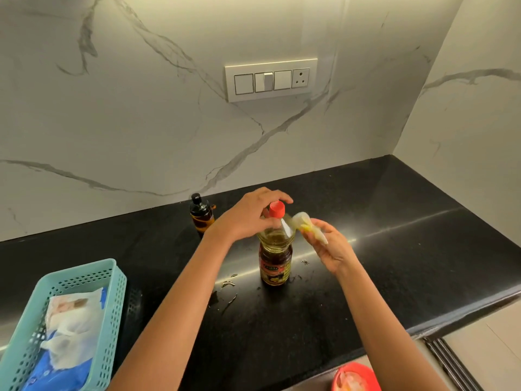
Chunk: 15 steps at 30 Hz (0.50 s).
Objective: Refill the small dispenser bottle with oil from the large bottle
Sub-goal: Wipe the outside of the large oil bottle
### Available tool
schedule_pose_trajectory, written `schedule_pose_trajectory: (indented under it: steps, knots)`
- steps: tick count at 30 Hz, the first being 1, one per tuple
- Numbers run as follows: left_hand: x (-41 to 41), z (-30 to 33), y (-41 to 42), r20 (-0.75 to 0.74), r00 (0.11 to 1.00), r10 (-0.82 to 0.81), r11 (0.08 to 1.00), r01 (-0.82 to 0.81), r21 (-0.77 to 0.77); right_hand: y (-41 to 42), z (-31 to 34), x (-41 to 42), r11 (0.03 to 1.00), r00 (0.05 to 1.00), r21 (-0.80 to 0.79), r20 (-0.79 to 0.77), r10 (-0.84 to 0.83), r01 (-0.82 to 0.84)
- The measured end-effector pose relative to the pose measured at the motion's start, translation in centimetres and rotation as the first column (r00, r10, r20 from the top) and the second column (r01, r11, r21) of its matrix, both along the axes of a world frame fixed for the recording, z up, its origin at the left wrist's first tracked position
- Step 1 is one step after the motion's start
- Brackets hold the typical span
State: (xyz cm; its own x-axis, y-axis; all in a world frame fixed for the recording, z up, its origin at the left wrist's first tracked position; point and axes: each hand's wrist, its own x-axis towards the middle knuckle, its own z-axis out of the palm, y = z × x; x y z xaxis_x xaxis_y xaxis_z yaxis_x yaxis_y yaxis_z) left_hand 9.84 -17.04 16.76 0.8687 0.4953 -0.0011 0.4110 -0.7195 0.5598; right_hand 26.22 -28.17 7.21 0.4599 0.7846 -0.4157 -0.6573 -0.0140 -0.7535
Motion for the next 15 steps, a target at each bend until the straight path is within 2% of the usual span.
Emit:
schedule_pose_trajectory:
  steps: [3, 4, 5, 7, 8, 9, 12, 15]
  knots:
    - [0.0, 0.1, 0.5, -0.052, 0.997, -0.054, 0.997, 0.056, 0.049, -0.5, 0.1, -0.3, 0.997, 0.98, 0.082, -0.199, 0.031, -0.015]
    - [0.1, 0.0, 0.5, -0.055, 0.996, -0.067, 0.995, 0.07, 0.071, -0.7, 0.0, -0.7, 0.993, 0.977, 0.108, -0.198, 0.075, -0.054]
    - [0.2, 0.0, 0.5, -0.056, 0.995, -0.077, 0.992, 0.082, 0.099, -0.9, 0.0, -1.2, 0.989, 0.985, 0.11, -0.126, 0.118, -0.104]
    - [0.2, -0.1, 0.5, -0.041, 0.996, -0.085, 0.984, 0.09, 0.154, -0.9, -0.3, -2.3, 0.985, 0.969, 0.012, 0.183, 0.167, -0.172]
    - [0.3, -0.2, 0.5, -0.026, 0.996, -0.083, 0.98, 0.086, 0.18, -0.6, -0.4, -2.8, 0.989, 0.935, -0.041, 0.323, 0.145, -0.139]
    - [0.4, -0.3, 0.4, -0.012, 0.997, -0.075, 0.976, 0.076, 0.205, -0.2, -0.4, -3.1, 0.995, 0.913, -0.066, 0.398, 0.089, -0.069]
    - [0.9, -0.7, 0.1, 0.03, 0.999, -0.04, 0.963, 0.031, 0.268, 1.1, 0.6, -3.5, 0.99, 0.897, -0.038, 0.428, -0.107, 0.137]
    - [1.2, -0.7, 0.0, 0.057, 0.998, -0.008, 0.954, -0.01, 0.301, 1.1, 1.8, -5.5, 0.964, 0.778, 0.066, 0.578, -0.246, 0.256]
